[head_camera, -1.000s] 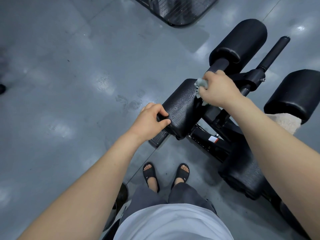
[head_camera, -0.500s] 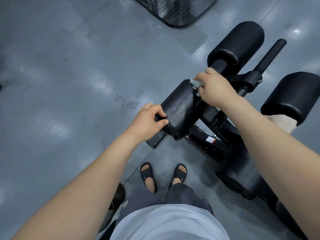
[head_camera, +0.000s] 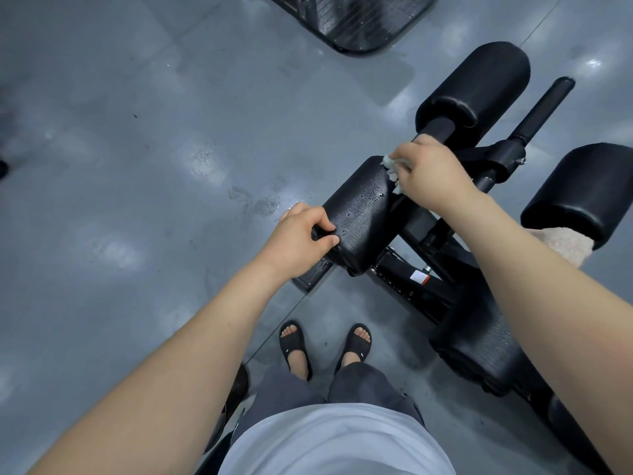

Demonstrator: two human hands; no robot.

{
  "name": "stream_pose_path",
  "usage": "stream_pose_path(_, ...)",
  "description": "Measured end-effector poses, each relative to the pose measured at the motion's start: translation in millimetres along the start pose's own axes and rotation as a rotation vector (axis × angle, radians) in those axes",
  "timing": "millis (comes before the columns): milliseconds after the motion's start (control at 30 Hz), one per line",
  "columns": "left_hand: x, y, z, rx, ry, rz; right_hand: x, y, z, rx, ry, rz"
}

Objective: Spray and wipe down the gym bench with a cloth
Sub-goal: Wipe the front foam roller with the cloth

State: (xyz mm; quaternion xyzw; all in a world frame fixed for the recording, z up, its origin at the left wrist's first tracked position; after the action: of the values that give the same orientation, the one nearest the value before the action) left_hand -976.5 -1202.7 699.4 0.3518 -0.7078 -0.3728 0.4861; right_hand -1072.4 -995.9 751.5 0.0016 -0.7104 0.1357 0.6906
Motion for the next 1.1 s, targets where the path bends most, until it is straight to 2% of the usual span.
stream_pose_path(233,0,1,0,-0.001,0.005,-0.007,-15,-30,-31,0.212,-0.213,0.022)
stream_pose_path(300,-1,2,0,-0.001,0.001,-0.007,-11,-19,-23,0.166,-0.177,0.007)
stream_pose_path(400,-1,2,0,-0.001,0.003,0.002,-3,7,-11,-0.020,-0.088,-0.014)
stream_pose_path(500,-1,1,-1,0.000,0.012,0.001,-8,-5,-16,-0.010,-0.096,-0.019)
stream_pose_path(567,-1,0,-1,0.000,0.019,-0.009,-12,-25,-26,0.086,-0.154,0.025)
stream_pose_path(700,-1,0,1,-0.001,0.013,-0.016,-23,-44,-45,0.221,-0.380,0.053)
stream_pose_path(767,-1,-1,1,0.001,0.008,-0.019,-20,-36,-37,0.214,-0.337,0.032)
stream_pose_path(933,-2,-3,1,0.002,0.007,-0.013,-11,-13,-16,0.055,-0.125,-0.005)
stream_pose_path(1000,-2,-3,0,0.005,0.013,-0.015,-16,-24,-19,0.107,-0.154,-0.012)
stream_pose_path(1100,-1,-5,-1,0.015,0.031,-0.035,-28,-50,-36,0.249,-0.298,0.025)
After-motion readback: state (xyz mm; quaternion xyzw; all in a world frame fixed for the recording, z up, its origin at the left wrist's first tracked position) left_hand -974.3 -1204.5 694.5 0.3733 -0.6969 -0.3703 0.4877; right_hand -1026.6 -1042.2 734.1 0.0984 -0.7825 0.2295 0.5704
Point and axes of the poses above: each hand's wrist, its own z-axis towards the middle knuckle, its own x-axis out of the back of the hand, y = z × x, the point moved 10 cm from there along z, towards the middle knuckle, and after that the axes turned 11 degrees about -z, right-handed, at the moved point
